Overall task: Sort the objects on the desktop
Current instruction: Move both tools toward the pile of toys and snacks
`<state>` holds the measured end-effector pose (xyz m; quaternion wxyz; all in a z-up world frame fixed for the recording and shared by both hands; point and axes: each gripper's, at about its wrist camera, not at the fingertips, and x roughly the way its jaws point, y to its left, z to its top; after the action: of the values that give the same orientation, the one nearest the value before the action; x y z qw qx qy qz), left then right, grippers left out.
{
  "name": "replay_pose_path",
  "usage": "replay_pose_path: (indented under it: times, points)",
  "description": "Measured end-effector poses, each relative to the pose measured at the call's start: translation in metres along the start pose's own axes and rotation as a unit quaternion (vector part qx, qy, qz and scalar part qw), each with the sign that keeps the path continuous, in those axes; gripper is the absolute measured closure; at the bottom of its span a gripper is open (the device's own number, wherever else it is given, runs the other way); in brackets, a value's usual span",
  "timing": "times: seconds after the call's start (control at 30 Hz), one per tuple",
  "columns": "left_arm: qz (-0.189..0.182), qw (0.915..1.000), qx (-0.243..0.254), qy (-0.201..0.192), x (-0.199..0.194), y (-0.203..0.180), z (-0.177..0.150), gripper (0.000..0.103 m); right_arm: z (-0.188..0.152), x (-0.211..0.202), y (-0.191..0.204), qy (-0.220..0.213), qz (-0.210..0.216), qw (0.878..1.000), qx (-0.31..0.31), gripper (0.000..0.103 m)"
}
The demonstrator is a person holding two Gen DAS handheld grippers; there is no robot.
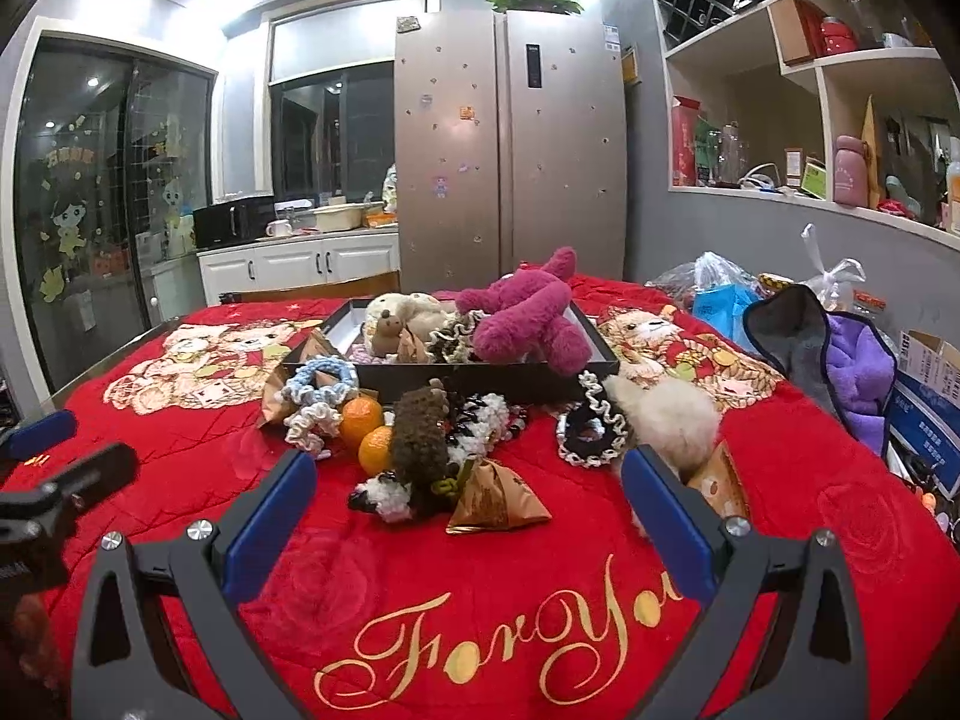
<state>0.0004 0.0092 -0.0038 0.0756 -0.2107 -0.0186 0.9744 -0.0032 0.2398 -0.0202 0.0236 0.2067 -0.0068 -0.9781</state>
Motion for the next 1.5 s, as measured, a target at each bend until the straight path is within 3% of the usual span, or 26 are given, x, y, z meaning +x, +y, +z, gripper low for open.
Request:
replay_pose_path:
  times: [0.27, 0.4, 0.53, 0.8, 1.03, 1.2, 1.33, 1.5]
  points:
    - [-0.007, 0.9999, -0.001, 0.014, 0.005, 0.0, 0.0, 0.0, 0.0, 0.002, -0.018, 0.006, 0.017, 0.999, 0.048, 0.0]
    - [-0.035, 0.9991, -0.016, 0.019, 0.008, 0.005, 0.001, 0.0, -0.001, 0.003, -0.041, 0.01, 0.036, 0.994, 0.106, 0.0]
    - [-0.046, 0.9979, -0.035, 0.029, 0.013, 0.011, 0.001, 0.0, -0.001, 0.004, -0.054, 0.016, 0.023, 0.991, 0.132, 0.0]
    - [-0.065, 0.9959, -0.055, 0.032, 0.013, 0.018, 0.002, 0.0, 0.004, 0.0, -0.049, 0.013, -0.023, 0.996, 0.087, 0.0]
    - [-0.05, 0.9954, -0.058, 0.058, 0.021, 0.021, 0.012, 0.0, 0.004, -0.006, -0.083, -0.005, -0.016, 0.985, 0.172, 0.0]
    - [-0.031, 0.996, -0.043, 0.073, 0.033, 0.025, 0.029, 0.0, 0.02, -0.005, -0.09, 0.011, -0.03, 0.992, 0.123, 0.0]
    - [-0.037, 0.9939, -0.038, 0.097, 0.049, 0.031, 0.048, 0.0, 0.033, 0.0, -0.095, 0.021, -0.024, 0.994, 0.105, 0.0]
    - [-0.011, 0.9945, 0.0, 0.104, 0.07, 0.03, 0.067, 0.0, 0.049, 0.011, -0.099, 0.032, -0.032, 0.996, 0.078, 0.0]
